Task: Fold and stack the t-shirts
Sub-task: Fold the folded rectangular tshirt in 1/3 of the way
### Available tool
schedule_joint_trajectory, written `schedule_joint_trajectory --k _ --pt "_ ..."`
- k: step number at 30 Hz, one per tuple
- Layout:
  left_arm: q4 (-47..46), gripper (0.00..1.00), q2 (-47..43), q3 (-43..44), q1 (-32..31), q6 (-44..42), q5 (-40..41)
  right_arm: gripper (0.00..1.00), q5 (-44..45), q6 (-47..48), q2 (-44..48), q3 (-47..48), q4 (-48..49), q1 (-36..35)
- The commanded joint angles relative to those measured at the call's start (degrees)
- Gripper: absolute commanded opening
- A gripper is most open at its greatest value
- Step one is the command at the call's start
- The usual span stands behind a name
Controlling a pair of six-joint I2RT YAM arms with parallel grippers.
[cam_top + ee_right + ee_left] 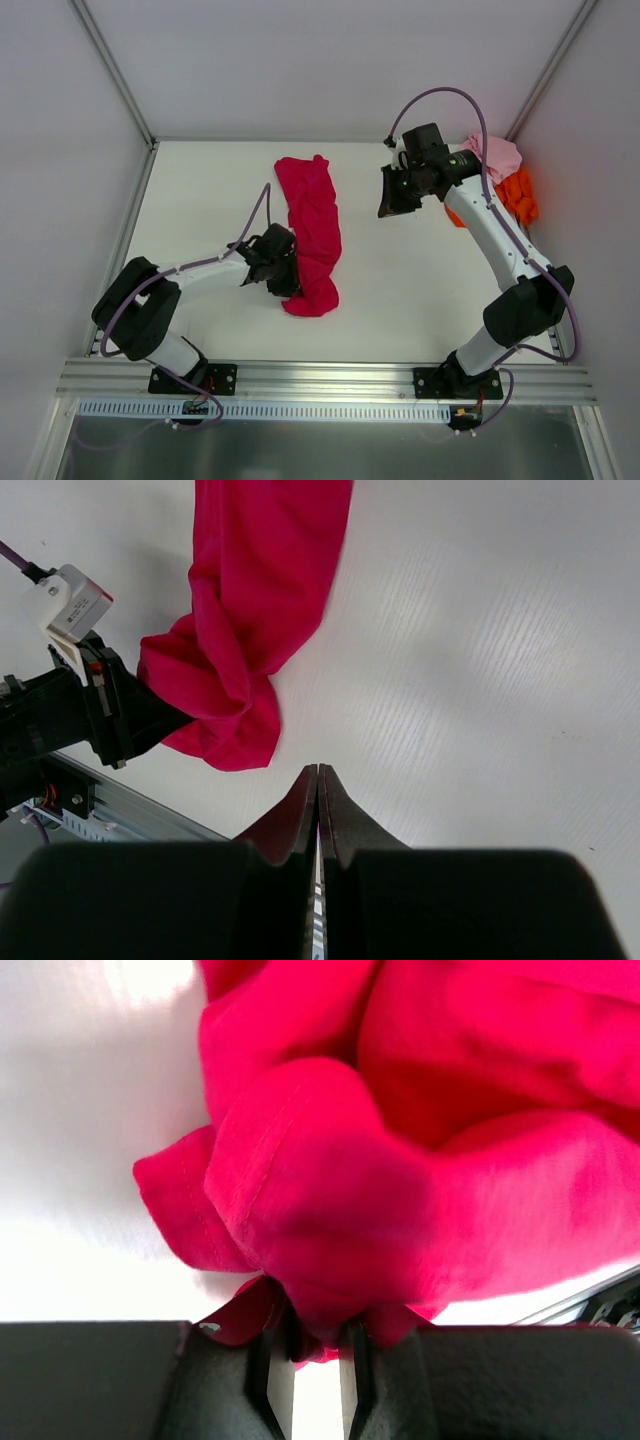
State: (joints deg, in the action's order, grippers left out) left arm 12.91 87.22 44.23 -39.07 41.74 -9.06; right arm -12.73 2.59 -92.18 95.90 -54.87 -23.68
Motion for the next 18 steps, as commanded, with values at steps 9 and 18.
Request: schedule_joint_trajectory --k 9,18 --pt "21.5 0.07 -10.2 20.3 -0.7 -1.7 8.7 0.01 -2.2 -0.7 1.0 0.2 1.3 -0.2" --pt "25.0 0.08 -2.5 27.9 -0.5 -2.1 12.0 0.01 -3.1 -0.7 2.4 -1.6 2.2 -0.3"
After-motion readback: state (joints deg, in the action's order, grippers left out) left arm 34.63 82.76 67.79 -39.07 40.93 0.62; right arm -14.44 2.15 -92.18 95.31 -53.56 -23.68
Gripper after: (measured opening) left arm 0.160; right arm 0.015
